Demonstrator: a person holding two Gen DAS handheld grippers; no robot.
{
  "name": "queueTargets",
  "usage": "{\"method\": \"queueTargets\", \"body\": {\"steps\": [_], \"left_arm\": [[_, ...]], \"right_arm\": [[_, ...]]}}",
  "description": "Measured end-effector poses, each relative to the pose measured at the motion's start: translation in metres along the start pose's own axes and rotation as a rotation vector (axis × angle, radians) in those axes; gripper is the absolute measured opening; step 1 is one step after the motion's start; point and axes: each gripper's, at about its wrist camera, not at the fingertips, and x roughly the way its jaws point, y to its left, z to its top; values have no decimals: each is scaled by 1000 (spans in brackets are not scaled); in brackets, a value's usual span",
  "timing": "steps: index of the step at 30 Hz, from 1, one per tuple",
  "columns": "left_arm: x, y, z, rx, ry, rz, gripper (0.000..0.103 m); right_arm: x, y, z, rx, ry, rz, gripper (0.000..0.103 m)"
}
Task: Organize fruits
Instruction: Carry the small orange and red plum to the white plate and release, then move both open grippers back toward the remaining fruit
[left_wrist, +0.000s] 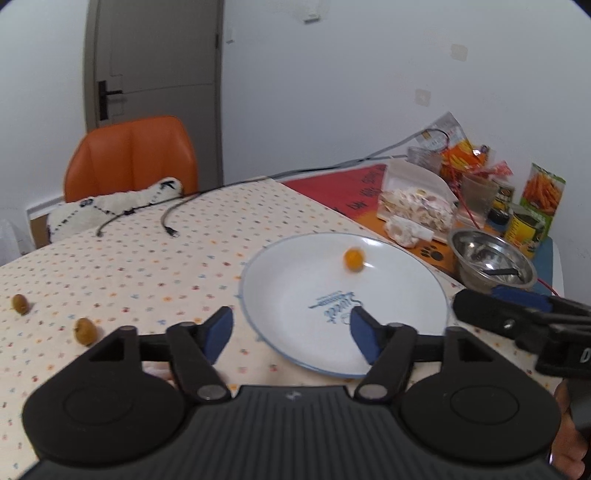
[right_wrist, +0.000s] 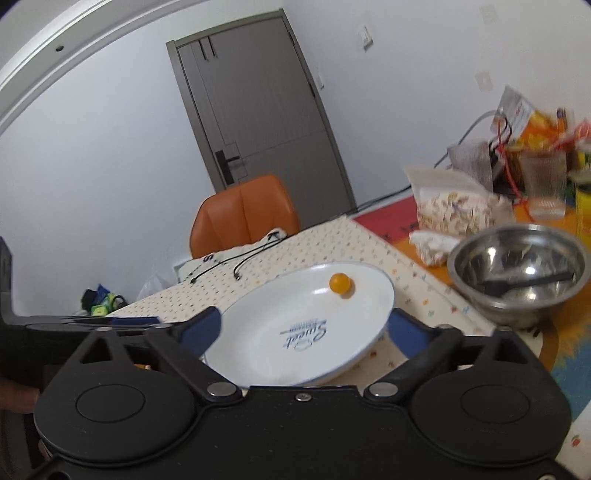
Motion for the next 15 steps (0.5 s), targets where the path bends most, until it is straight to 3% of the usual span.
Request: {"method": "queueTargets", "body": {"steps": [7, 15], "left_arm": [[-14, 31, -6, -117, -27, 27, 76], [-36, 56, -14, -170, -74, 53, 79]], "right_arm": [[5, 26, 1, -82, 3, -60, 103], [9, 47, -3, -83, 17, -51, 103]]}}
